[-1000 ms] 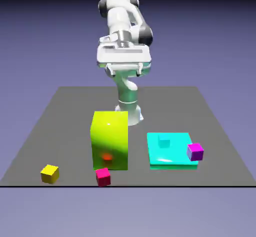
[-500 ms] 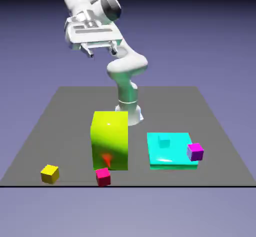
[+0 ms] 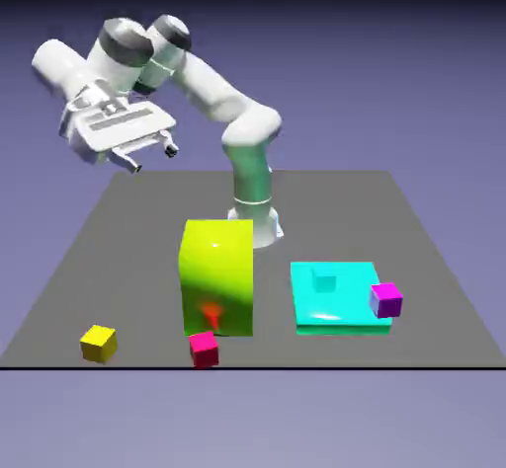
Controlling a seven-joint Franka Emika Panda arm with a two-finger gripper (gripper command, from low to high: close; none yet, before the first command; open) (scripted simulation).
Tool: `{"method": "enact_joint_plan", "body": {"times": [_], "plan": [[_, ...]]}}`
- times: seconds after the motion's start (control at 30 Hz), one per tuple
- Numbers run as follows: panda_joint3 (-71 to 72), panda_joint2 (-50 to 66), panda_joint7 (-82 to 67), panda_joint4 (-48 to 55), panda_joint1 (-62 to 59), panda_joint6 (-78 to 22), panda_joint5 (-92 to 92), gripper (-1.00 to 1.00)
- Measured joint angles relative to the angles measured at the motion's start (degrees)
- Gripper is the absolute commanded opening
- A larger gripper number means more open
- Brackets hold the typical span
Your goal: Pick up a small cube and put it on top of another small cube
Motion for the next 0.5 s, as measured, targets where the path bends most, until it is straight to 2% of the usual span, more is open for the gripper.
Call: {"method": "enact_joint_plan", "body": {"times": [0.5], "plan": [[-31.1, -8.2, -29.4, 18.7, 27.1, -20.0, 1.7, 0.00]]}}
